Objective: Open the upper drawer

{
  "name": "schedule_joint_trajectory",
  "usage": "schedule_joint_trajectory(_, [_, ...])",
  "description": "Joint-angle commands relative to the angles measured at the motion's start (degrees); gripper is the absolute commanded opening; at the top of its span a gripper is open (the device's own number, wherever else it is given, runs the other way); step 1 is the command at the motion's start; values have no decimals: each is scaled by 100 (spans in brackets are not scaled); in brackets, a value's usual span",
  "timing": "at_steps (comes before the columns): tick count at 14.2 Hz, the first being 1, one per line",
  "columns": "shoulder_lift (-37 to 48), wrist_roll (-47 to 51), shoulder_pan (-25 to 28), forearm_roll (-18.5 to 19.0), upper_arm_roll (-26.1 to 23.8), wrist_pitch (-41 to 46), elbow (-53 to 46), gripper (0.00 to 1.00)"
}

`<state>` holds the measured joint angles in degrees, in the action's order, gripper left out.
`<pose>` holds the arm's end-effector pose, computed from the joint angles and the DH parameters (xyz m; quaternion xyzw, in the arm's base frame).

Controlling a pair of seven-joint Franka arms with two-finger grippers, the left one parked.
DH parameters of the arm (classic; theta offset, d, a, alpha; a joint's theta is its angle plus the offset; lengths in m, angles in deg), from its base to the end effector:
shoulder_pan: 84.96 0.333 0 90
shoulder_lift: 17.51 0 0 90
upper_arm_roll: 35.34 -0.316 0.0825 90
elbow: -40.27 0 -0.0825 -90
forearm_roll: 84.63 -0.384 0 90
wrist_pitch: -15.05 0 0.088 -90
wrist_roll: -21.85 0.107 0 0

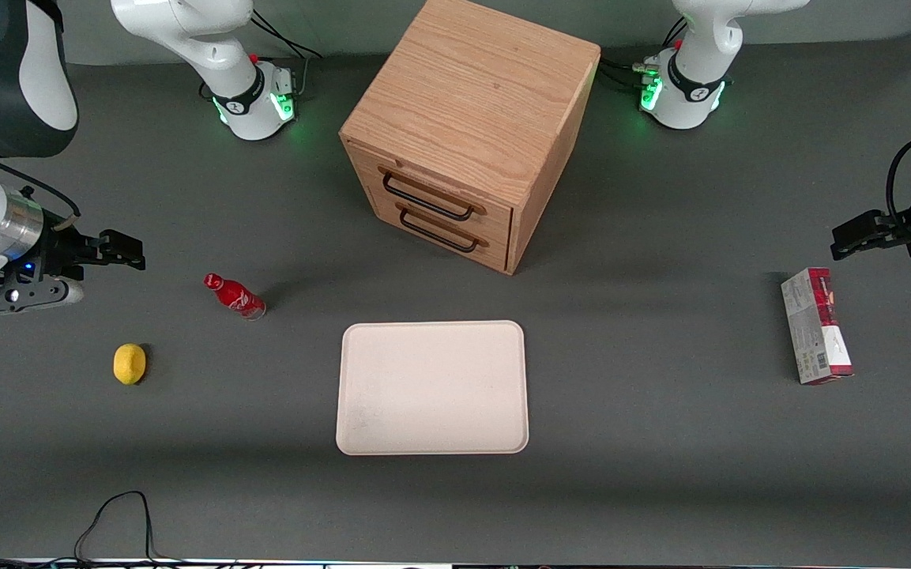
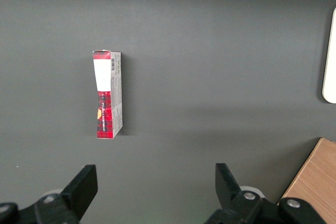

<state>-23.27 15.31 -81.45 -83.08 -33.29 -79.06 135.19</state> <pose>0.5815 0.0129 0.5327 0.9957 0.0714 -0.0579 0.0127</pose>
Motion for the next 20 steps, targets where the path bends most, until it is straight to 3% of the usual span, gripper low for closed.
schedule_joint_trajectory(1, [-171, -101, 0, 38, -3, 462, -517, 100])
schedule_joint_trajectory(2, [-180, -75, -17, 21, 6, 559, -597, 100])
schedule_joint_trajectory(4, [-259, -31, -9, -399, 15, 692, -755, 100])
schedule_joint_trajectory(6, [-434, -92, 87, -489, -29, 718, -992, 100])
schedule_joint_trajectory(12, [-620, -110, 676, -489, -64, 710, -1081, 100])
schedule_joint_trajectory(17, [-1086, -153, 1142, -498, -100, 710, -1784, 100])
schedule_joint_trajectory(20, [-1278, -1056, 1397, -507, -126, 622, -1819, 100])
